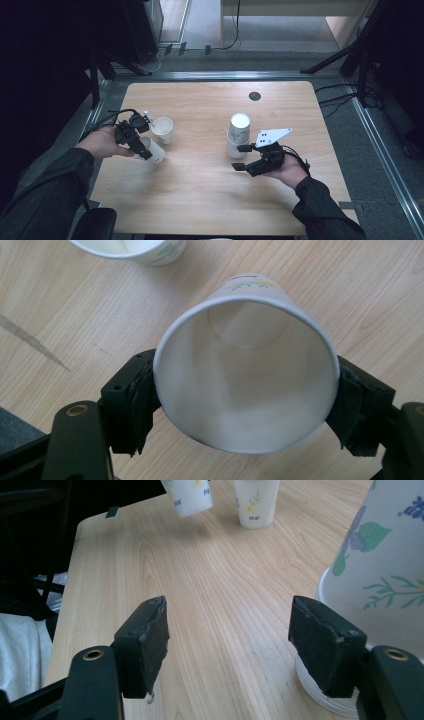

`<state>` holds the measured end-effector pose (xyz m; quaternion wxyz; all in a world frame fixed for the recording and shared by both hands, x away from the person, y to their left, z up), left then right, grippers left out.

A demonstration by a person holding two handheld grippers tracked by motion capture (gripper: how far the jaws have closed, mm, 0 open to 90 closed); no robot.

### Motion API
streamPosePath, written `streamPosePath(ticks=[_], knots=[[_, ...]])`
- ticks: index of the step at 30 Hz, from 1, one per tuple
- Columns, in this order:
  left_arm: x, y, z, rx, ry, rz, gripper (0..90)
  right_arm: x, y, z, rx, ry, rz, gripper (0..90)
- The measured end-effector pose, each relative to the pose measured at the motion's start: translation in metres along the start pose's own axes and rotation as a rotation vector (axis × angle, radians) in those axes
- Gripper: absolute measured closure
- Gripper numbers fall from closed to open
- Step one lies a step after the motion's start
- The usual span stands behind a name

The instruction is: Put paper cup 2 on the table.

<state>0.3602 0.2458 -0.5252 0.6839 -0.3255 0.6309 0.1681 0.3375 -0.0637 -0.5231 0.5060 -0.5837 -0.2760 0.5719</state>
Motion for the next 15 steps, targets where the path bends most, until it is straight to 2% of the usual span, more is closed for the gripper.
streamPosePath(ticks=[9,15], knots=[[0.015,-0.009,0.000,-0.005,-0.001,0.013,23.4,-0.001,-0.001,0.000,-0.008,0.002,-0.010,33.1],[0.024,-0.009,0.003,-0.011,-0.023,0.037,23.0,-0.003,-0.001,0.000,0.000,0.005,-0.009,33.1]])
Point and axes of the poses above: each handheld gripper's, and its own axes: x roughly forward along the jaws, y roughly out of its underside, z roughly to its left, the point moved 10 cm from there along x, roughly forward along the jaws, and after that the axes turned 8 degrees about -z, right-handed, at the moved point
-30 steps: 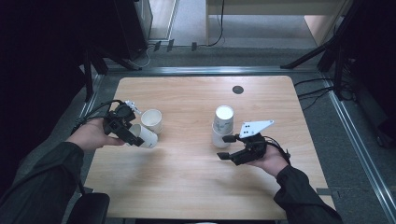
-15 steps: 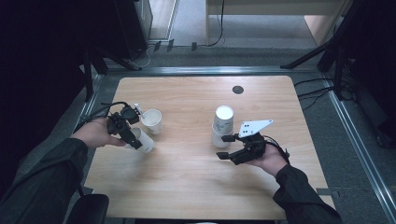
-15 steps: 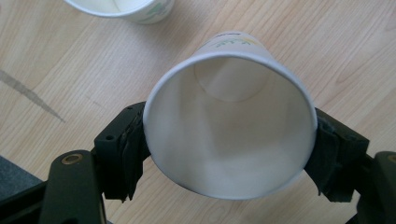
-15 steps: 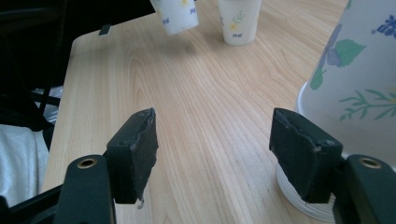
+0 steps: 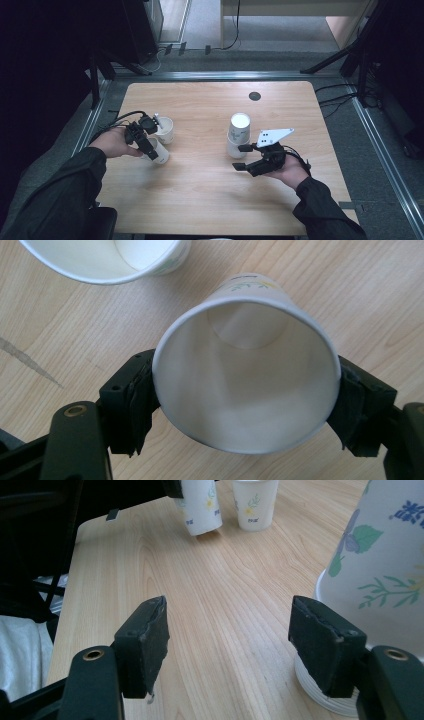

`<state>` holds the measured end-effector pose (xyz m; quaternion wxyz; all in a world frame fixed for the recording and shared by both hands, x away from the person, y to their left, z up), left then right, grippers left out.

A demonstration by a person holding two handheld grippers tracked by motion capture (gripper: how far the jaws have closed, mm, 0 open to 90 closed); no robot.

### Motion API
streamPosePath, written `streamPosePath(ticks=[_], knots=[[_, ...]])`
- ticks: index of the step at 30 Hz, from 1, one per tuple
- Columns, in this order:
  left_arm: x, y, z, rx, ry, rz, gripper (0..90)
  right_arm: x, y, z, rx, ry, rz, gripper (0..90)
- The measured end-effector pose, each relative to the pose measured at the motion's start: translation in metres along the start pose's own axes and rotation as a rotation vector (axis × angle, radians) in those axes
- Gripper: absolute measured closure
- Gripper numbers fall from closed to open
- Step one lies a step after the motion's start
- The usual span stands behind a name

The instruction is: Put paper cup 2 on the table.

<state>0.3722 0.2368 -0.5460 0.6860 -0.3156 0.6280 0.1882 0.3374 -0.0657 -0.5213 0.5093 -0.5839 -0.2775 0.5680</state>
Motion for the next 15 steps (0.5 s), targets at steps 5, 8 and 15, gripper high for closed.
streamPosePath(ticks=[5,8,15], knots=[[0.0029,-0.0031,-0.0007,-0.002,0.001,0.006,22.9,-0.0001,-0.0003,0.0002,0.000,-0.001,-0.002,33.1],[0.0047,-0.0038,-0.0010,-0.004,-0.005,0.015,22.6,-0.0003,-0.0005,0.0003,0.002,-0.002,-0.003,33.1],[0.0061,-0.0046,-0.0019,-0.002,-0.004,0.026,21.8,-0.0007,-0.0010,-0.0003,-0.001,-0.001,-0.007,33.2]])
Point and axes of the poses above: each handheld gripper's, and its own axes: x roughly forward along the jaws, y roughly out of its underside, z roughly to its left, the point moved 10 cm from there along x, roughly forward along the jaws, and after that the axes turned 8 degrees about -z, right-handed, at the moved point
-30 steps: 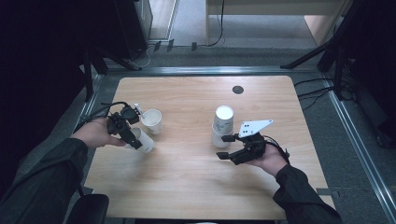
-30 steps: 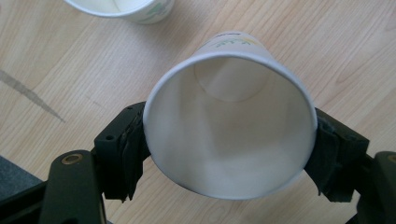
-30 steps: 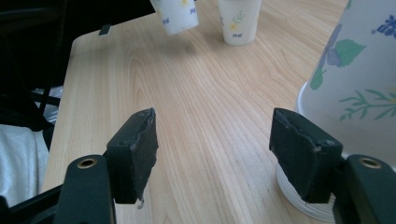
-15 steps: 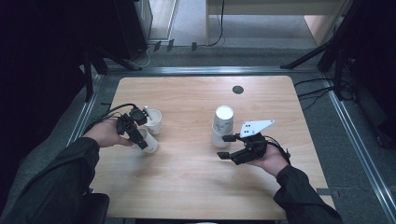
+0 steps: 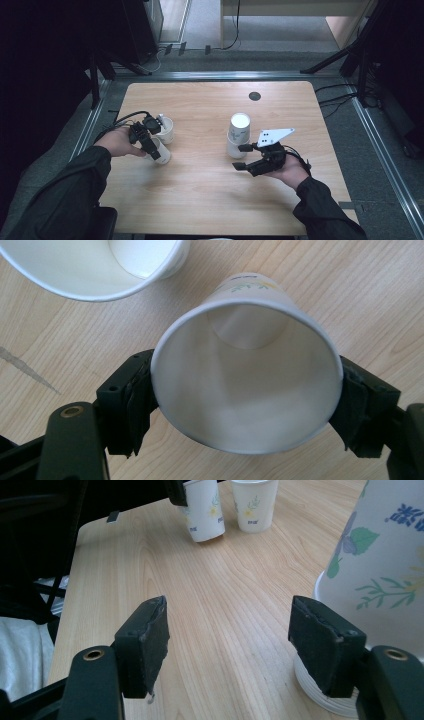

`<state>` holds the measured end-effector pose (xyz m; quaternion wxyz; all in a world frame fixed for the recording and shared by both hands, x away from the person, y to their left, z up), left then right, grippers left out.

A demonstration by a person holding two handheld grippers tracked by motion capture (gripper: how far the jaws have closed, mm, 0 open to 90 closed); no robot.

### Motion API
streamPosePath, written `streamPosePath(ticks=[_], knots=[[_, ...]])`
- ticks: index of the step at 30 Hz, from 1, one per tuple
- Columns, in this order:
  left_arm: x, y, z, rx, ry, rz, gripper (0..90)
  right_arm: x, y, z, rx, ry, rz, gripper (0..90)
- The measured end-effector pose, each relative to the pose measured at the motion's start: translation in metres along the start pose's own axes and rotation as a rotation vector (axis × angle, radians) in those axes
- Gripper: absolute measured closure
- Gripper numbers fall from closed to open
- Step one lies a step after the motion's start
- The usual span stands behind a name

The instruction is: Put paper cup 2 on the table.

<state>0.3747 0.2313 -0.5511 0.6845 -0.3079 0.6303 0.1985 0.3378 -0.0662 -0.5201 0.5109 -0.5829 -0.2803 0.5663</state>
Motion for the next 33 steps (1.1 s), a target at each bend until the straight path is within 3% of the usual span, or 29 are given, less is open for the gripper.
streamPosePath(ticks=[11,33], knots=[[-0.0009,-0.0014,-0.0007,-0.014,0.014,-0.014,19.9,-0.0001,-0.0002,0.0003,0.003,-0.002,0.000,33.3],[-0.0046,-0.0024,0.0018,-0.025,-0.005,-0.036,14.4,-0.0004,-0.0005,0.0001,0.003,-0.003,-0.001,33.7]])
Point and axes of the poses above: each handheld gripper's, and its own axes: x roughly forward along the jaws, y roughly out of its underside, z roughly to its left, the point moved 10 cm from there along x, roughly forward along the jaws, and after that the axes turned 8 degrees about -z, right-handed, at the moved point
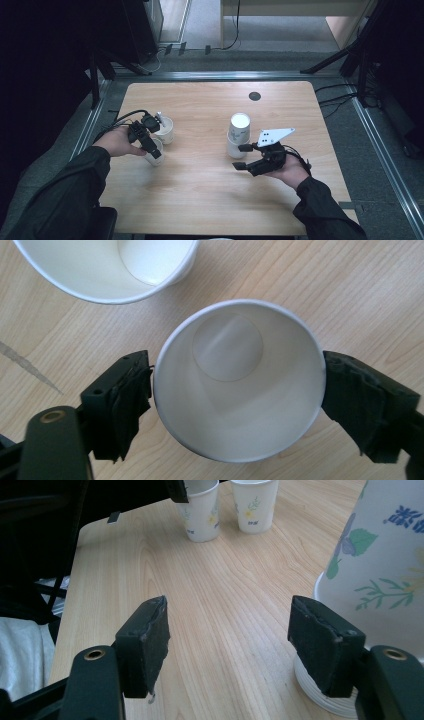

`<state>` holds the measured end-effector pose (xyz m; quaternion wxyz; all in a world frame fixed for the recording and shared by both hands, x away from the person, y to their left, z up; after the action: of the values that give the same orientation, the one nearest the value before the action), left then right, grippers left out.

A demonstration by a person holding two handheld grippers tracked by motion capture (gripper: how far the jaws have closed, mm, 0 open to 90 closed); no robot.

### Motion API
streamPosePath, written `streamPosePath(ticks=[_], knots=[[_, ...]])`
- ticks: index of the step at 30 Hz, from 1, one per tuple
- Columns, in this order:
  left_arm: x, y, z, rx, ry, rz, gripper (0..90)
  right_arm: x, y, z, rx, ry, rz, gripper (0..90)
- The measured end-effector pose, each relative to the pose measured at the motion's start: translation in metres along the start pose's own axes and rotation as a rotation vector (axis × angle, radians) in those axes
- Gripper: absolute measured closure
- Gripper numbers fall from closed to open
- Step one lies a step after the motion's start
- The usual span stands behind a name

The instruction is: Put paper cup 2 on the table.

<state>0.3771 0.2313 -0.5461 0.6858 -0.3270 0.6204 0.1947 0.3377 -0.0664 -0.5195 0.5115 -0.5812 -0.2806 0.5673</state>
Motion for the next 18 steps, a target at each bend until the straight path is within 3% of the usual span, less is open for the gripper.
streamPosePath(ticks=[13,18], knots=[[-0.010,-0.002,0.004,-0.028,-0.003,-0.056,7.8,-0.001,0.000,0.000,-0.001,0.000,-0.002,33.7],[-0.021,0.000,0.005,-0.045,0.008,-0.095,7.7,-0.001,0.000,0.000,0.002,-0.002,0.002,33.7]])
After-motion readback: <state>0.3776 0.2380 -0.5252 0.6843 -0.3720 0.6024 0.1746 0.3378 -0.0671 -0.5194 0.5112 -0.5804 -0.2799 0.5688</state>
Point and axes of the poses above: each handheld gripper's, and its own axes: x roughly forward along the jaws, y roughly out of its underside, z roughly to its left, the point moved 10 cm from there along x, roughly forward along the jaws, and after that the axes turned 8 degrees about -z, right-handed, at the moved point
